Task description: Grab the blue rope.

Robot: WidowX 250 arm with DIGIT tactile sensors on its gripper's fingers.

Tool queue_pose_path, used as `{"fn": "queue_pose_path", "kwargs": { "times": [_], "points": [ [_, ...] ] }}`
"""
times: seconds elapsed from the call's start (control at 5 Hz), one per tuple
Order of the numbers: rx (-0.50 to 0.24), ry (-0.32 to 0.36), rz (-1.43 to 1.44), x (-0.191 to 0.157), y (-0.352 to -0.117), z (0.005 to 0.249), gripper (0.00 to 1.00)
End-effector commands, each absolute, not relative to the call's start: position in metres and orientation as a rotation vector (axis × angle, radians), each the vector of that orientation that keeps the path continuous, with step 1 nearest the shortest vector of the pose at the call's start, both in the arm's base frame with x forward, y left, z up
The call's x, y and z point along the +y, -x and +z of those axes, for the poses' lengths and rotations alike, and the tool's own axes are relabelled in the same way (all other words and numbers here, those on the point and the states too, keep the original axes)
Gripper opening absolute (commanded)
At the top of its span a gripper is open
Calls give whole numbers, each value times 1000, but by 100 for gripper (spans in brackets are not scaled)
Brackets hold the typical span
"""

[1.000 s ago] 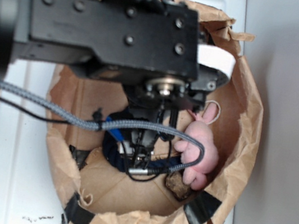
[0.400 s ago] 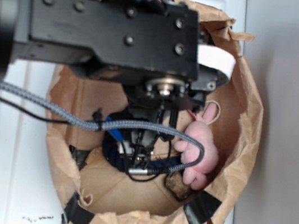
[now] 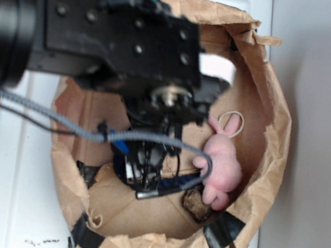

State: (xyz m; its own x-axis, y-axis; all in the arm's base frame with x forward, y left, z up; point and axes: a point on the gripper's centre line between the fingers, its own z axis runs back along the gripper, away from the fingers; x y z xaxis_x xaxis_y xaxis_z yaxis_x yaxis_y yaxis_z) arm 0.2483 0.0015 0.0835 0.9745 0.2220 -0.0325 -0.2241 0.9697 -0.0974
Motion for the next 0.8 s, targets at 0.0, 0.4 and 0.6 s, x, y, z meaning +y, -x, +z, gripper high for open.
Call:
{"fn": "queue_pose_path", "kwargs": {
  "times": [0.0,0.4,0.6],
  "points": [
    [-94,66,591,4,-251,64,100],
    [-29,-4,658,7,-291,33,100],
    [4,-41,647,-4,-290,16,100]
  ]
}}
